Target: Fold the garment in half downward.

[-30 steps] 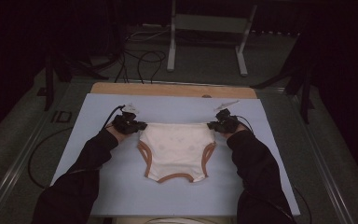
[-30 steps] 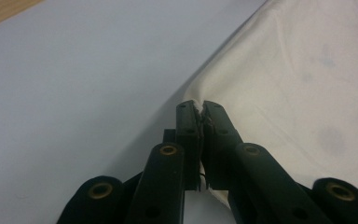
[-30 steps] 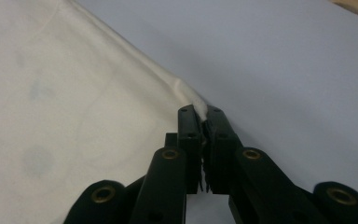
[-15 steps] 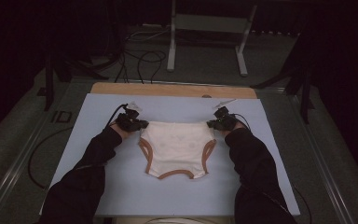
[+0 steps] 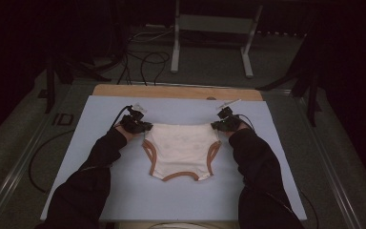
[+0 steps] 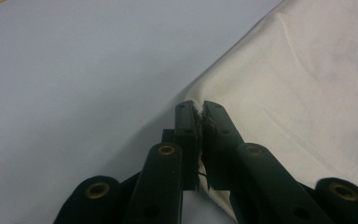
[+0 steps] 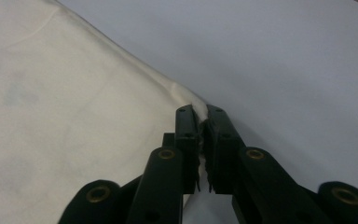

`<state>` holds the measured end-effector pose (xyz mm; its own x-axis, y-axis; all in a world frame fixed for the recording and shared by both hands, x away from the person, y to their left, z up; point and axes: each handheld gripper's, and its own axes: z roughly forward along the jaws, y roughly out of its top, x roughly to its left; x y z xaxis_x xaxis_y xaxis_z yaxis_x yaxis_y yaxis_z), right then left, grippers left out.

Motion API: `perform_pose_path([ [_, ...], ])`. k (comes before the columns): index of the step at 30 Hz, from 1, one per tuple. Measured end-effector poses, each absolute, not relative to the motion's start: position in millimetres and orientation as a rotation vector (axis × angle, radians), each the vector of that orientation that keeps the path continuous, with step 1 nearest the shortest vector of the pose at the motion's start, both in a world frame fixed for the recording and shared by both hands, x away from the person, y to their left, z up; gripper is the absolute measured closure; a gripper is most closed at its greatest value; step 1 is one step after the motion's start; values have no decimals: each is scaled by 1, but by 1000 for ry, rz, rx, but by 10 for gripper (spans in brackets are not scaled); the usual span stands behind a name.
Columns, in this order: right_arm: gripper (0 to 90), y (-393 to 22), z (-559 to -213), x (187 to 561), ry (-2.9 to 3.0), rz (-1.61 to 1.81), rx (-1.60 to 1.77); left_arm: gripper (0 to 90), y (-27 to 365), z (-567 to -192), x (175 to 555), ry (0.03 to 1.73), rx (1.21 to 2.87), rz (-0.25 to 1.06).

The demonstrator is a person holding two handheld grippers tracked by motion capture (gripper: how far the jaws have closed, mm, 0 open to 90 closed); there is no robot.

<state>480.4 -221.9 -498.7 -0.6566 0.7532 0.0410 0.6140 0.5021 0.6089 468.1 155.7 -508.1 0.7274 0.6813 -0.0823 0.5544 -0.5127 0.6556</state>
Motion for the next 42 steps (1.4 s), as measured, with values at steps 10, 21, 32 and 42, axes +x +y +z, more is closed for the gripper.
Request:
perform_pose_path([
  [10,658,-222,-493,481,2483,908,1163,615,155,-506,467,961,2241,254],
  [21,283,-229,-477,472,2414,1039,1207,89,155,-489,456,905,2199,187],
  [32,127,-221,-472,458,2470,1153,1154,16,163,-471,426,745,2120,227],
  [42,105,-209,-462,449,2491,1163,1067,18,163,-455,401,635,2110,242],
])
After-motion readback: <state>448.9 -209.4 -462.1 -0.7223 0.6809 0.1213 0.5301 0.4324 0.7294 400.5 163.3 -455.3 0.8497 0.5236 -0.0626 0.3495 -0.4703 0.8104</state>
